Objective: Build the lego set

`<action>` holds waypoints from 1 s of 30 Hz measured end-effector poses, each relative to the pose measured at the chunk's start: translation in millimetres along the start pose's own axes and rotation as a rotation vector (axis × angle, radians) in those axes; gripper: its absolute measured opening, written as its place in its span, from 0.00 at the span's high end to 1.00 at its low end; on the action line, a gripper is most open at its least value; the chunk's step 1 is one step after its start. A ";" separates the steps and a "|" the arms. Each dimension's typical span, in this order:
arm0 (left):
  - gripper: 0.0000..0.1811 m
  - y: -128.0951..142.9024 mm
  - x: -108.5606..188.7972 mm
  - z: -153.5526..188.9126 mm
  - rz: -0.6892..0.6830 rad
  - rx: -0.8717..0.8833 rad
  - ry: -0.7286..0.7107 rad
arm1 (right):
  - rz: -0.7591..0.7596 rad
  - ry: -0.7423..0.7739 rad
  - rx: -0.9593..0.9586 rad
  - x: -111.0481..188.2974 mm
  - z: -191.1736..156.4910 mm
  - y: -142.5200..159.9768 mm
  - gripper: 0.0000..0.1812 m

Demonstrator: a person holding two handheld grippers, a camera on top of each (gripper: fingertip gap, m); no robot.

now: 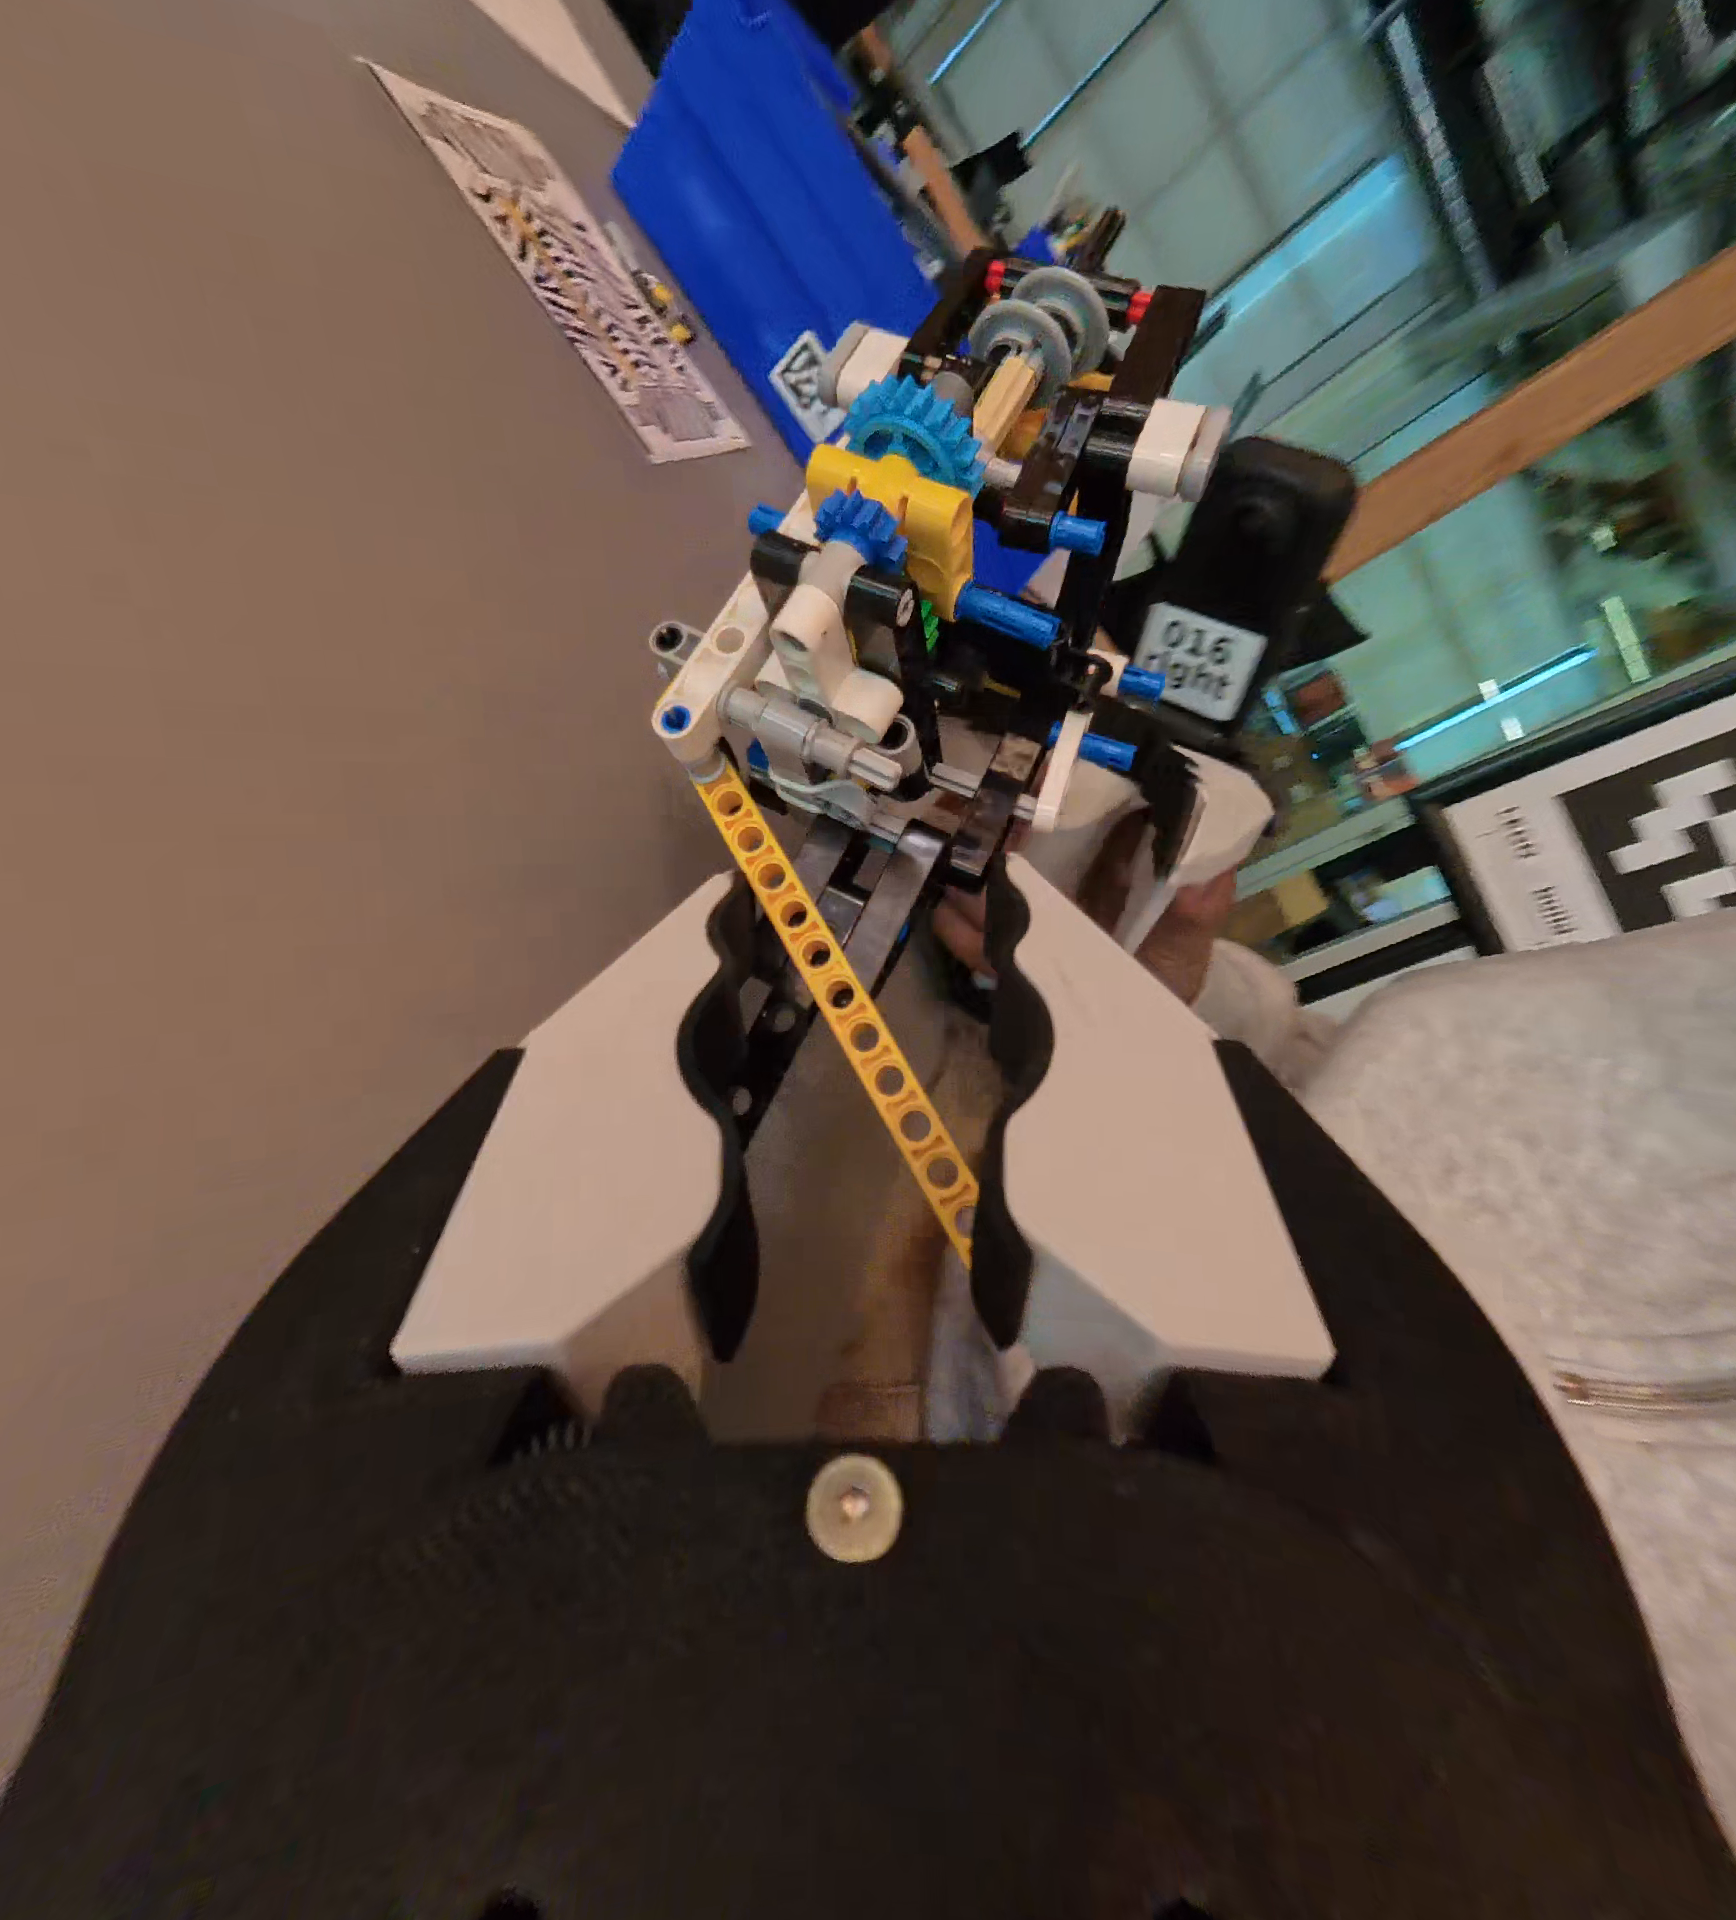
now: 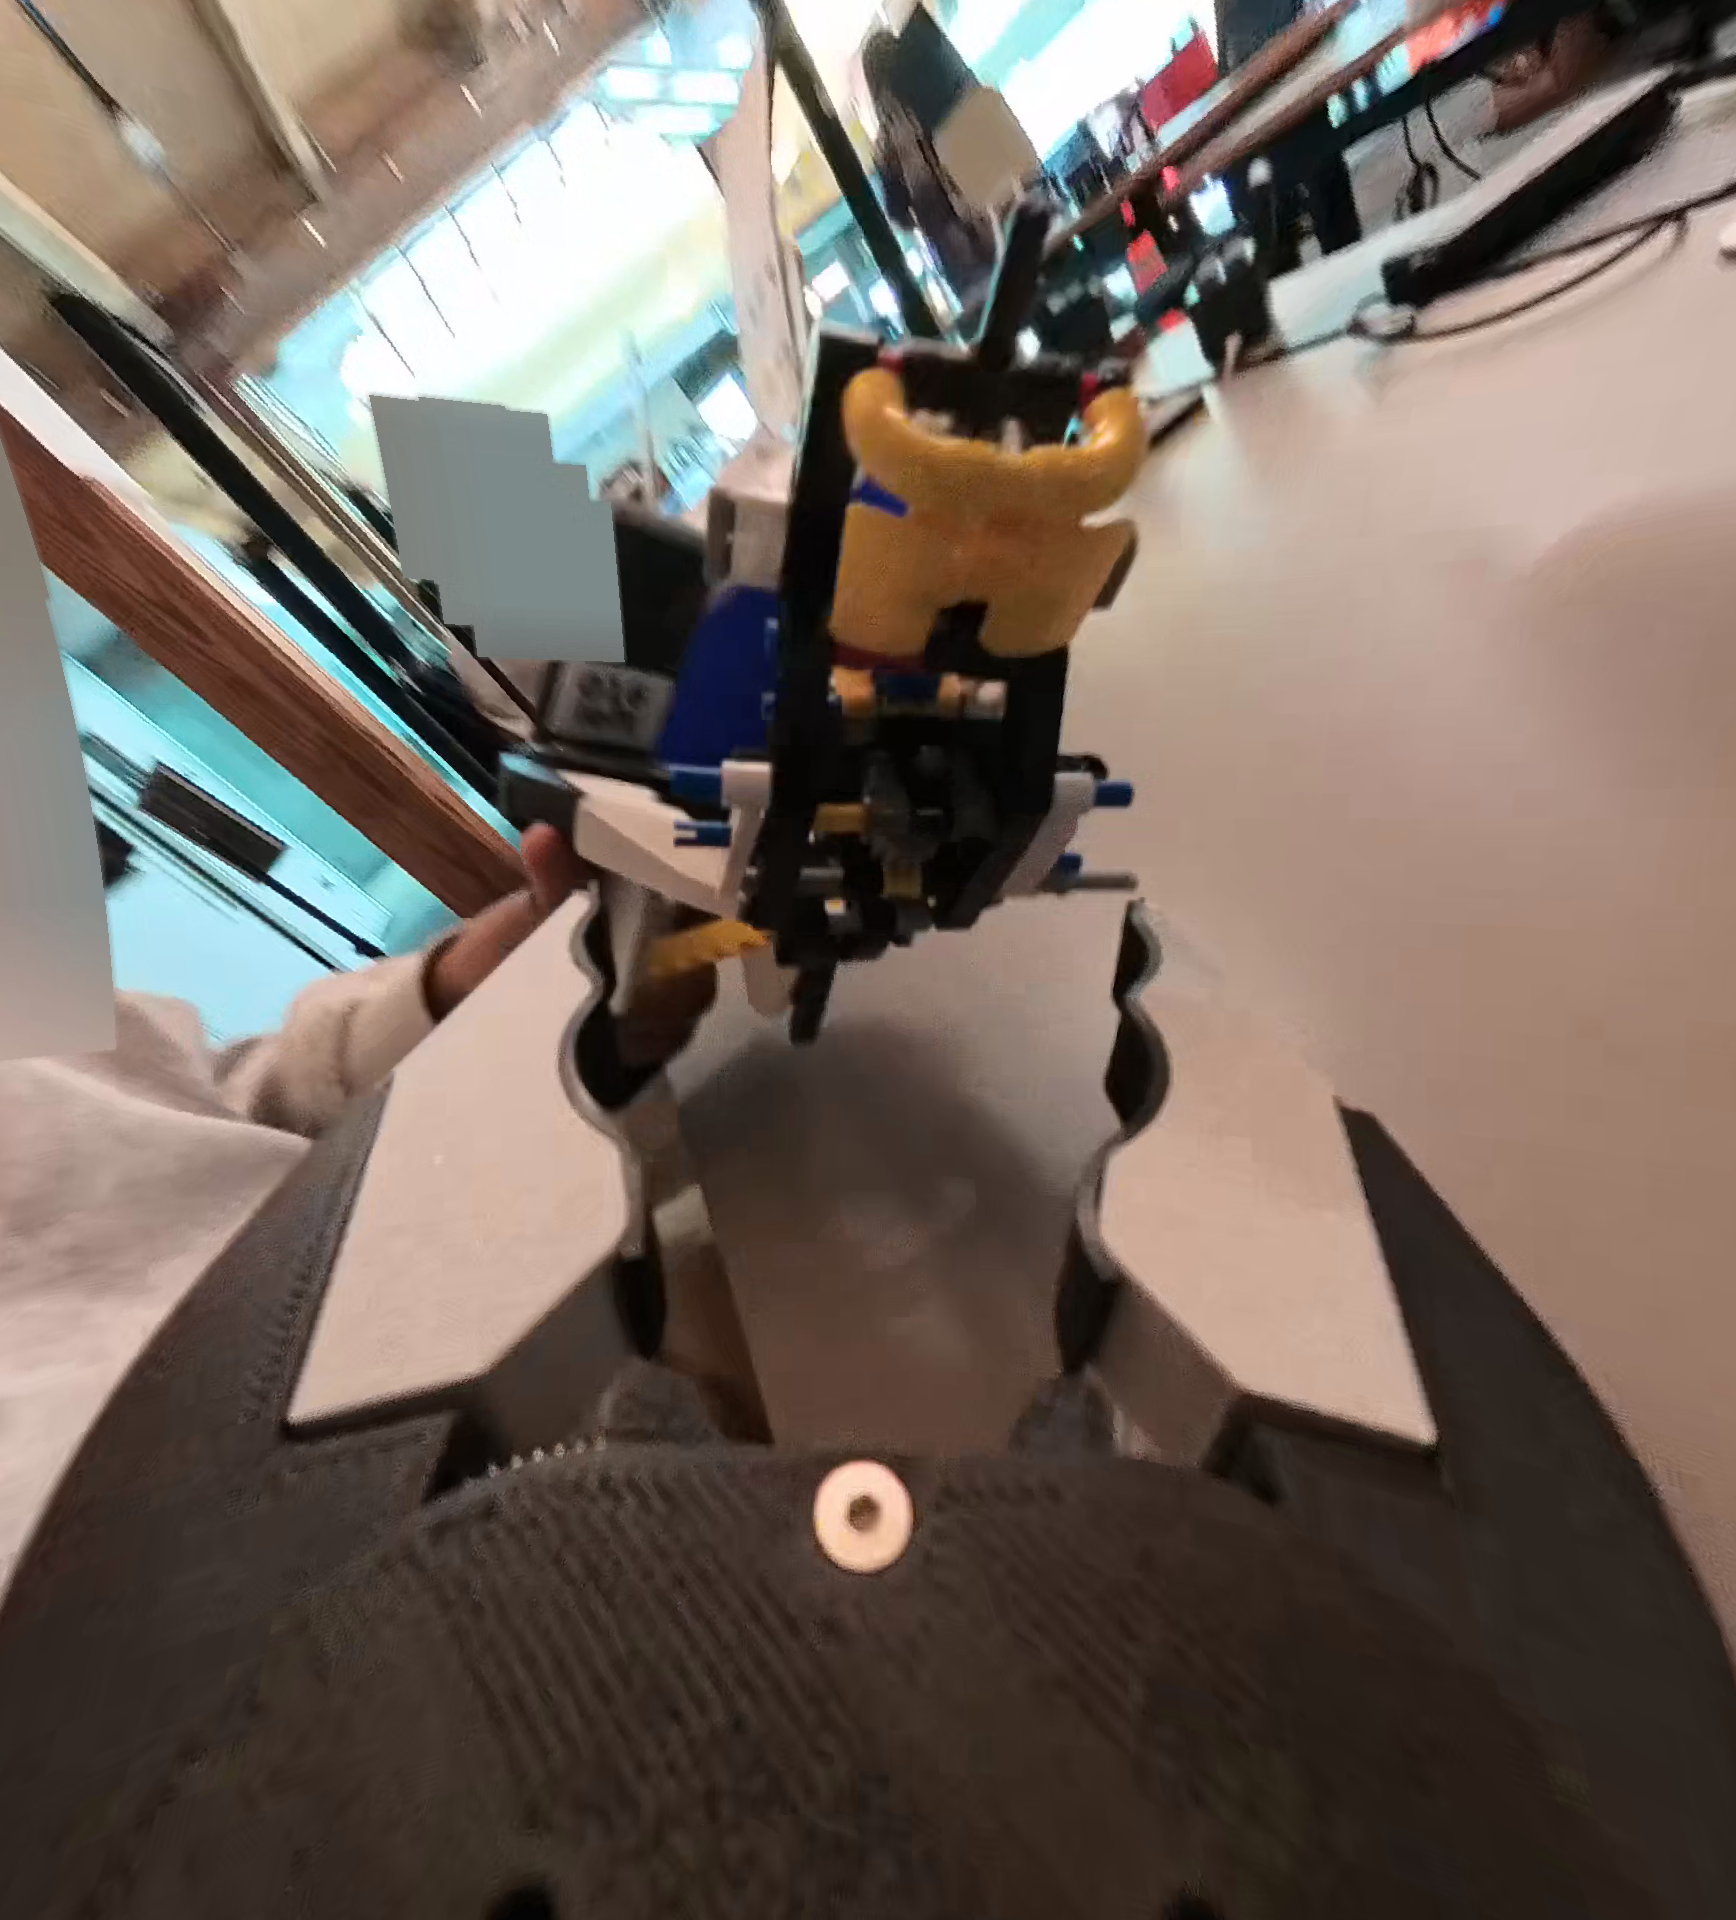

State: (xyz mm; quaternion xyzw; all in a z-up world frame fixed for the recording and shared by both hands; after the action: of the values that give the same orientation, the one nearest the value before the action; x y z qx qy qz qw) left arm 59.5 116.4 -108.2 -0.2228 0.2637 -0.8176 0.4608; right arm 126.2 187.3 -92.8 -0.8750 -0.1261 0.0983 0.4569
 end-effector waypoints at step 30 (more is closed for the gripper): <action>0.74 9.2 -14.4 31.4 0.053 0.049 0.074 | 0.103 -0.128 -0.090 7.5 -5.7 -9.0 0.59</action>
State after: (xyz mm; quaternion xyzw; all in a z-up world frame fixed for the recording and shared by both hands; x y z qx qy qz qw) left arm 91.3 117.8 -91.9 -0.1739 0.2663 -0.8192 0.4772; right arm 133.7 190.2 -82.6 -0.8918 -0.1144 0.1716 0.4026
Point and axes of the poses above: each gripper's, where its closed fingertips meet, x back along the fingers, y out of its underside, z = x × y across the jaws, the point moved 4 cm from there along x, back along the fingers, and after that the axes turned 7 degrees about z, right-handed, at the moved point
